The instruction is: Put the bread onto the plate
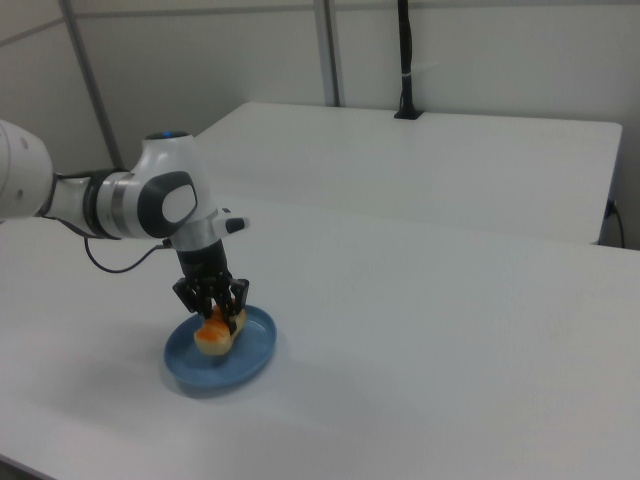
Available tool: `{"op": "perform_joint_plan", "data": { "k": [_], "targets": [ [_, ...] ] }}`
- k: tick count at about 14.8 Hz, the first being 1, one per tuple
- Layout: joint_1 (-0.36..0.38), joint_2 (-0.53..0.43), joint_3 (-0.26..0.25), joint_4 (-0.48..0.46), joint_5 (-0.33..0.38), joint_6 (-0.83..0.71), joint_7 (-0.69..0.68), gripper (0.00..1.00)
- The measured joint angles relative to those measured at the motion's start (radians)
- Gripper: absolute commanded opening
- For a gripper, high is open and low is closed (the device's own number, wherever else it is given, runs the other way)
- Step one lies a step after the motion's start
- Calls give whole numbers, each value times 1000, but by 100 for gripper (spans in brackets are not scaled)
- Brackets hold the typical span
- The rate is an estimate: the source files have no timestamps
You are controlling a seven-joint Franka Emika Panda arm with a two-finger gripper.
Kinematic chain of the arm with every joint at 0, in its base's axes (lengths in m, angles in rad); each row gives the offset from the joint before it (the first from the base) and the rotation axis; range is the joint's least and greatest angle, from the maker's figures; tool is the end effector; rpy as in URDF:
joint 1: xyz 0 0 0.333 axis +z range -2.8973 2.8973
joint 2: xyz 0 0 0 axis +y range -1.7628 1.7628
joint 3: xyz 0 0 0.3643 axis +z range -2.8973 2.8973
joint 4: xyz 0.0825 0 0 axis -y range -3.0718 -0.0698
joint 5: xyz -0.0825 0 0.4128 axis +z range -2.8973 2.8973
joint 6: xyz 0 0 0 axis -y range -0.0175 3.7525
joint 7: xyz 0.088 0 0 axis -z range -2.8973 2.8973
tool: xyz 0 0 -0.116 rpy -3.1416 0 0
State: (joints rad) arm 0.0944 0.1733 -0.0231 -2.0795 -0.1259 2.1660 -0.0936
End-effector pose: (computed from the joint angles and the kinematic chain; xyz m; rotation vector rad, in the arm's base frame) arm 0.5933 0.0368 0.3586 3.0127 0.3637 -0.1336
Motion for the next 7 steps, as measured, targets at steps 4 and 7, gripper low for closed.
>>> {"op": "perform_joint_plan", "data": {
  "k": [4,7],
  "targets": [
    [-5,35,-2,0,-20,15,28,100],
    [-18,28,-3,8,-20,7,53,100]
  ]
}}
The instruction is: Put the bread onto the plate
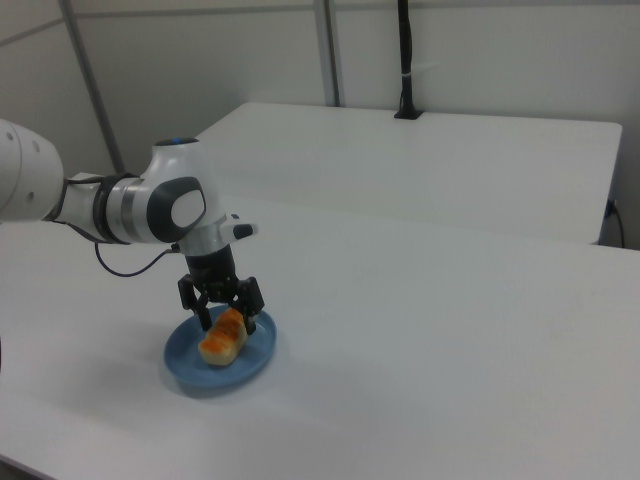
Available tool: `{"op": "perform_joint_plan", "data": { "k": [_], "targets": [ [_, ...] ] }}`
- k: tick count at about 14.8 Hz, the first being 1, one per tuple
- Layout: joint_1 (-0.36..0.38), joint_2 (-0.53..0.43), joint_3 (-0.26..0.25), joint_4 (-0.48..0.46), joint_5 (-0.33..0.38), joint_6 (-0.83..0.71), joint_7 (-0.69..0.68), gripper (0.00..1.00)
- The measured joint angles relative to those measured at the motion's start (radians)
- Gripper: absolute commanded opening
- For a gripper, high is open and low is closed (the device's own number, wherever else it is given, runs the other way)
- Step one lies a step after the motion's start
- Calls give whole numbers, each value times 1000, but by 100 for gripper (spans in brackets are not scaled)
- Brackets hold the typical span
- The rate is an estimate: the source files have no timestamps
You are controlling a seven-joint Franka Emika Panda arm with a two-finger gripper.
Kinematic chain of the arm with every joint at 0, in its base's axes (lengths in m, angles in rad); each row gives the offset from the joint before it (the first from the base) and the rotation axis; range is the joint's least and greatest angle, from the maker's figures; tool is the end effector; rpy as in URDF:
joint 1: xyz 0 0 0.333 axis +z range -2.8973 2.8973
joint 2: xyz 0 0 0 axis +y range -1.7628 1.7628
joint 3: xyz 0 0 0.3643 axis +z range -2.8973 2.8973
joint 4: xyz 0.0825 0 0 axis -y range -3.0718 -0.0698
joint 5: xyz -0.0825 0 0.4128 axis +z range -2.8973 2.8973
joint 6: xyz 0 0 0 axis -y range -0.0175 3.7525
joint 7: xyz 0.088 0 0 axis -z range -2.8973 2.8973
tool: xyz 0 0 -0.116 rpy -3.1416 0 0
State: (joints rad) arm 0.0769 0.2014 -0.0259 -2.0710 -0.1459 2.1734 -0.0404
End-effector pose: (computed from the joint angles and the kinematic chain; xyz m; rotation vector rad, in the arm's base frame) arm 0.5982 0.0243 0.3463 3.0040 0.2717 -0.1485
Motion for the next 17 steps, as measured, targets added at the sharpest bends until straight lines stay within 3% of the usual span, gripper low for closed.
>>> {"op": "perform_joint_plan", "data": {
  "k": [3,9,13,17],
  "targets": [
    [0,-47,0,67,0,-136,12,100],
    [67,-107,4,313,7,-381,152,100],
    [72,-166,0,365,70,-417,180,100],
    [70,-217,-4,366,77,-494,182,100]
  ]
}}
